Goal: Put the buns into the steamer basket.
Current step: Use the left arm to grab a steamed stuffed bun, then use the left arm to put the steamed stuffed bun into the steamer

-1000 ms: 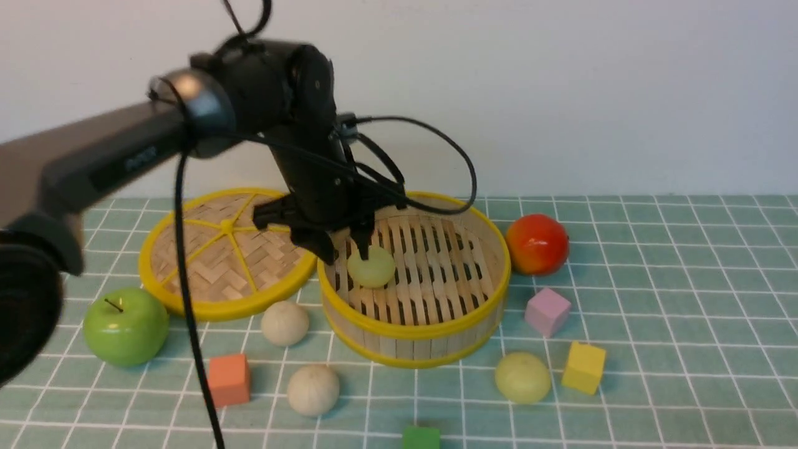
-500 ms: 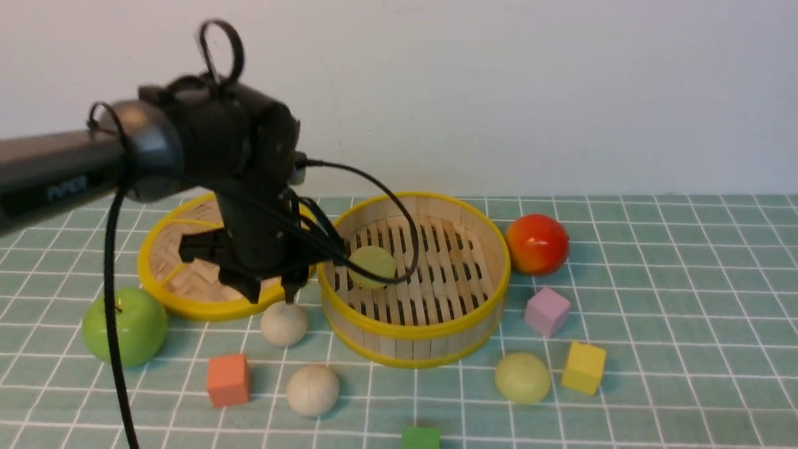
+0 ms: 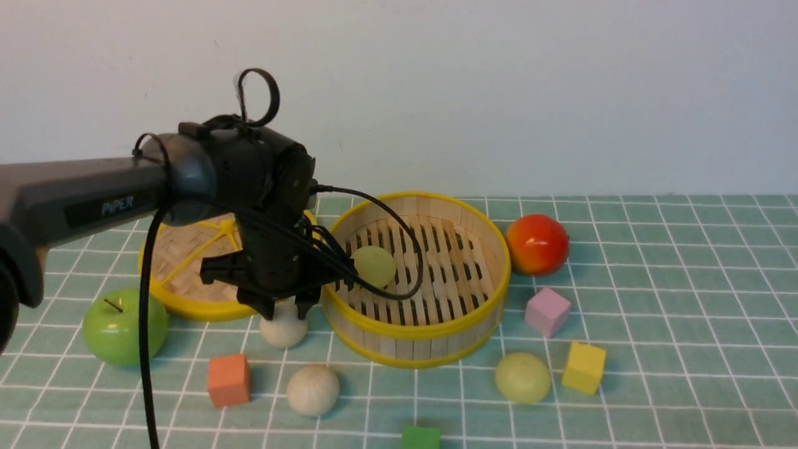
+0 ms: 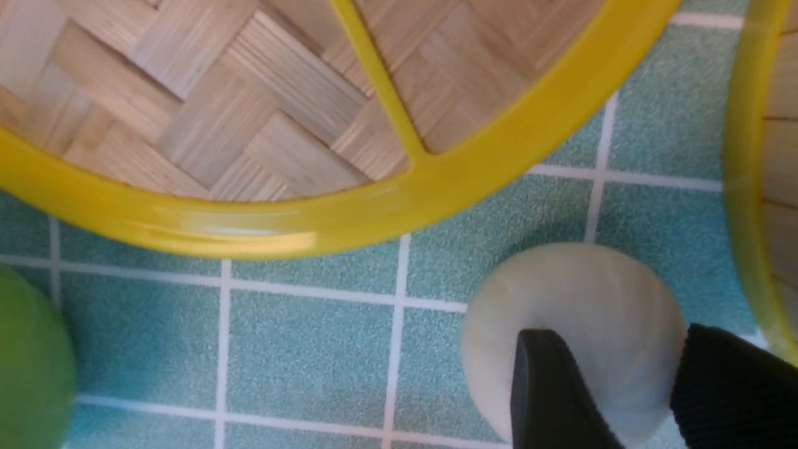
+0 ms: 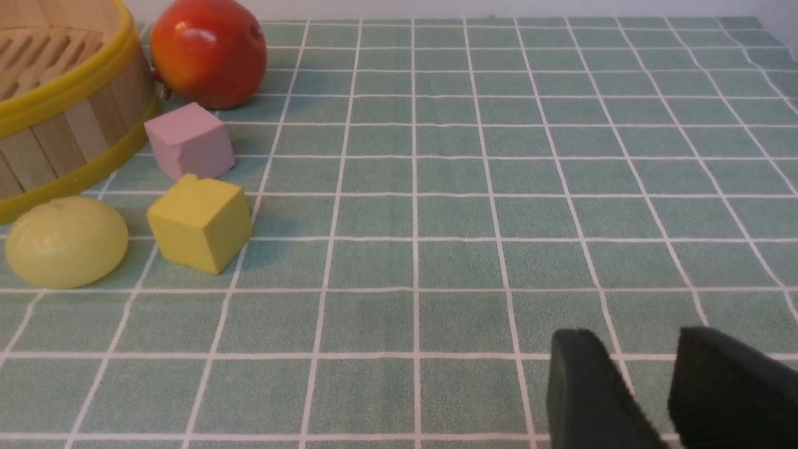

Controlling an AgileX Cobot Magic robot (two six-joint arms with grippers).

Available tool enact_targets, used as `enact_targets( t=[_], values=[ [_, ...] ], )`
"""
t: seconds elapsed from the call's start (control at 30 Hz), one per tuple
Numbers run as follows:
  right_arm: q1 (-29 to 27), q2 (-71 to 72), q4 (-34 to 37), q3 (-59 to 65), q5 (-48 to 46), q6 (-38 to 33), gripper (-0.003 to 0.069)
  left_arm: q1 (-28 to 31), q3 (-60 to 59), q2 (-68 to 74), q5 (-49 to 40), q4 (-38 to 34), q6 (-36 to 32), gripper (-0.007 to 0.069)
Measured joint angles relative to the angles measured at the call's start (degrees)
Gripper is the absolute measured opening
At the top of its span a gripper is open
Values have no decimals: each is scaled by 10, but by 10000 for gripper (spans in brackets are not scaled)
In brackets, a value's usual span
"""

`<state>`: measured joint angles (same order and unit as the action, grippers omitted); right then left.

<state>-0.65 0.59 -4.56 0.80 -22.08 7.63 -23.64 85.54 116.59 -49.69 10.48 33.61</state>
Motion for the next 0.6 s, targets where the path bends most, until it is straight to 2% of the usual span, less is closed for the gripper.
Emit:
enact_targets(
  t=[0.17,0.27,0.43,0.6],
  values=[
    [0,0,0,0,0,0,238,0,0,8,4,0,0,284],
    [0,0,0,0,0,0,238,0,0,8,4,0,0,202],
    [0,0,0,0,0,0,238,0,0,5,-10,0,-3,12],
    [0,0,0,0,0,0,238,0,11,-19,-42,-1,-29,0]
  ],
)
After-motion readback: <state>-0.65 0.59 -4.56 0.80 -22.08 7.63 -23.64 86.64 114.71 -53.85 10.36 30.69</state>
